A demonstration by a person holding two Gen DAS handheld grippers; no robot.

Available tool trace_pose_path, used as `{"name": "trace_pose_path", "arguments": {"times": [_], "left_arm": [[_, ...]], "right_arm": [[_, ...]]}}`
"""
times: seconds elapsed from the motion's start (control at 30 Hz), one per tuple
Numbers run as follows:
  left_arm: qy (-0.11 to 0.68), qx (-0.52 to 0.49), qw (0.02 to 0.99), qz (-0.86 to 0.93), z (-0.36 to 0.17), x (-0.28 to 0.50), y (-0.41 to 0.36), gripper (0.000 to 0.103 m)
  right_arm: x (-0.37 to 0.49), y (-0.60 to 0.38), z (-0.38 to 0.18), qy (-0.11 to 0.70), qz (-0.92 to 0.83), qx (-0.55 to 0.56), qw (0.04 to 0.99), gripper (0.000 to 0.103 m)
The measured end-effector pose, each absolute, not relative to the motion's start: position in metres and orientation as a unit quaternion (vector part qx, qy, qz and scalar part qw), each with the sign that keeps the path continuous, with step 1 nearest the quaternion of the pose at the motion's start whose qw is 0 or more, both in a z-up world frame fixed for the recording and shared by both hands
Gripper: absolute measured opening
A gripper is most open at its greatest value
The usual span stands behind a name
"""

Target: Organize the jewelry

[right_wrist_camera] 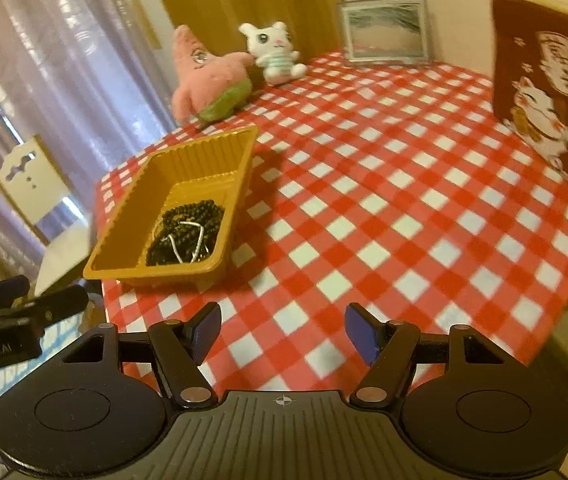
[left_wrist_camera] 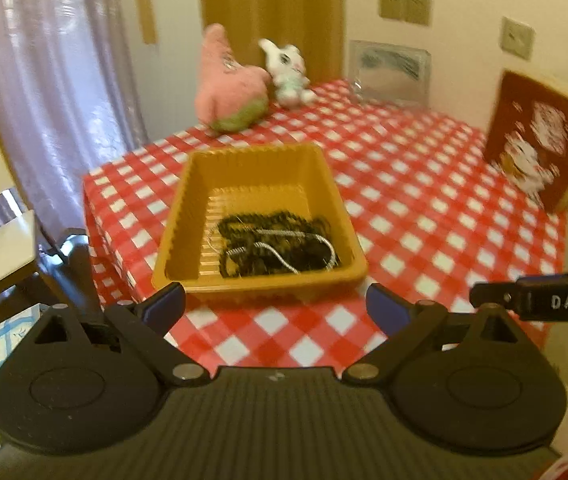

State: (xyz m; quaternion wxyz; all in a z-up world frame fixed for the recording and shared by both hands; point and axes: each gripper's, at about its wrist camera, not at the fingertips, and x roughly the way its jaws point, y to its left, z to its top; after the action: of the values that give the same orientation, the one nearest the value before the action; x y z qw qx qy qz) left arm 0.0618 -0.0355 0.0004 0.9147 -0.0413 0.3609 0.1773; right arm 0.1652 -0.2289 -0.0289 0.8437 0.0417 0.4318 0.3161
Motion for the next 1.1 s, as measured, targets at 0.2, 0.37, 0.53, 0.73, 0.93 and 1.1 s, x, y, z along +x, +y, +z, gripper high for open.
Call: {"name": "trace_pose_path", "arguments": {"times": [0.2, 0.37, 0.53, 0.73, 0.93, 1.1], "left_arm": [[0.382, -0.049, 0.914, 0.129, 0.002, 0.04, -0.033, 0.096], [0.389, -0.048, 0.915, 0.097, 0.003, 0.022, -0.031, 0.096], [0.397, -0.05, 0.913, 0.076, 0.002, 0.008, -0.026, 0.096], [0.398, -0.054, 0.914, 0.062, 0.003, -0.005, -0.022, 0.096], [0.393, -0.051, 0.917, 0.051, 0.005, -0.012, -0.023, 0.096], [0.392, -0.051, 0.917, 0.051, 0.005, -0.013, -0.023, 0.096]], "right_arm": [[0.131, -0.222, -0.022, 0.446, 0.281, 0.037, 0.849, 0.068], [0.104, -0.223, -0.021, 0.456, 0.251, 0.042, 0.853, 0.068], [0.079, -0.223, -0.016, 0.452, 0.239, 0.048, 0.858, 0.068], [0.054, -0.218, -0.009, 0.443, 0.237, 0.045, 0.863, 0.068], [0.041, -0.221, -0.002, 0.431, 0.233, 0.048, 0.87, 0.068], [0.035, -0.221, 0.003, 0.425, 0.237, 0.043, 0.873, 0.068]]}}
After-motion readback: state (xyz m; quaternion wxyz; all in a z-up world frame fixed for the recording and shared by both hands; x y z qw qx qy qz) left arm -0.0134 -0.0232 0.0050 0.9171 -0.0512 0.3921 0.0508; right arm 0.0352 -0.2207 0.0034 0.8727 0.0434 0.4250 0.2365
